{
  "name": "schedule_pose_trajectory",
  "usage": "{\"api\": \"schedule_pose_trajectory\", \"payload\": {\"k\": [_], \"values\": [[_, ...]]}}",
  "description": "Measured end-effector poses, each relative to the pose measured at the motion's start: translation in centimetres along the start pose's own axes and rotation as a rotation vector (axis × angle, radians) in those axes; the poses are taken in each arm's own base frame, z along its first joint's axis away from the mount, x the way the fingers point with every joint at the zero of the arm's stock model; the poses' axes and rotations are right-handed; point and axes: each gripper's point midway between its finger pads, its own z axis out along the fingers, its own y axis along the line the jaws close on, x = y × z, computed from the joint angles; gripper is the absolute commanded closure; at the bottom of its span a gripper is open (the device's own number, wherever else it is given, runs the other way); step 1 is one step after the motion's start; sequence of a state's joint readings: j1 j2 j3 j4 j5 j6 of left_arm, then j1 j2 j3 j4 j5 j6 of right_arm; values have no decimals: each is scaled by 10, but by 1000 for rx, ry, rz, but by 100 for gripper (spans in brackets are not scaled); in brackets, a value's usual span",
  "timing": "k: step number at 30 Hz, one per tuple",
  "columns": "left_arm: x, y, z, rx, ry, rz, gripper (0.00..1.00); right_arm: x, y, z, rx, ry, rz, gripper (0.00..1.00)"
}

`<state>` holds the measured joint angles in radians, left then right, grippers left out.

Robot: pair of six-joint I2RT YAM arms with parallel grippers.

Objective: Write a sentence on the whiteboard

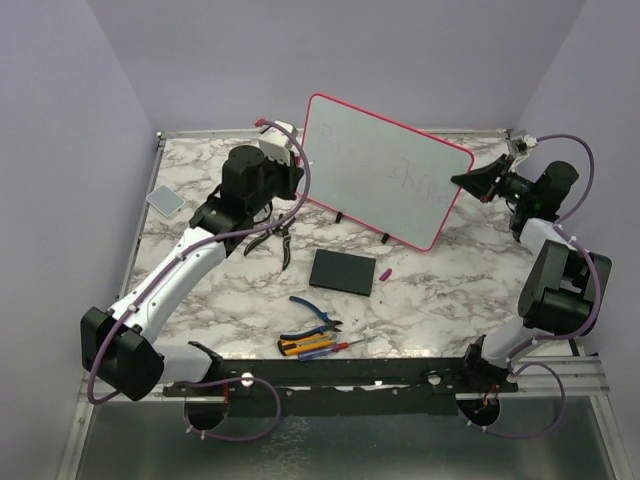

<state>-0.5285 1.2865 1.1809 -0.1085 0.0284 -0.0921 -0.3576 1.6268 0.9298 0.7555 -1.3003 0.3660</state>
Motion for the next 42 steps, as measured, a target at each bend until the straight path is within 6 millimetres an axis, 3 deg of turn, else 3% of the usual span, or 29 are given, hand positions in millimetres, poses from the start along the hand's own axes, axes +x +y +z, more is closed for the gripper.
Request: {"api": "schedule_pose_trajectory", "payload": {"k": [5,11,20,31,42], "values": [[8,19,1,-24,13,-12,100,0,0,0,1,0,0,99],[35,37,2,-44,56,-42,100,0,0,0,1,1,2,100],[48,56,6,-66,52,-64,100,0,0,0,1,1,4,99],[77,49,10,-11,91,-51,100,0,0,0,1,2,4,99],[82,30,42,79,83,-95,100,1,0,0,1,2,4,100]]}}
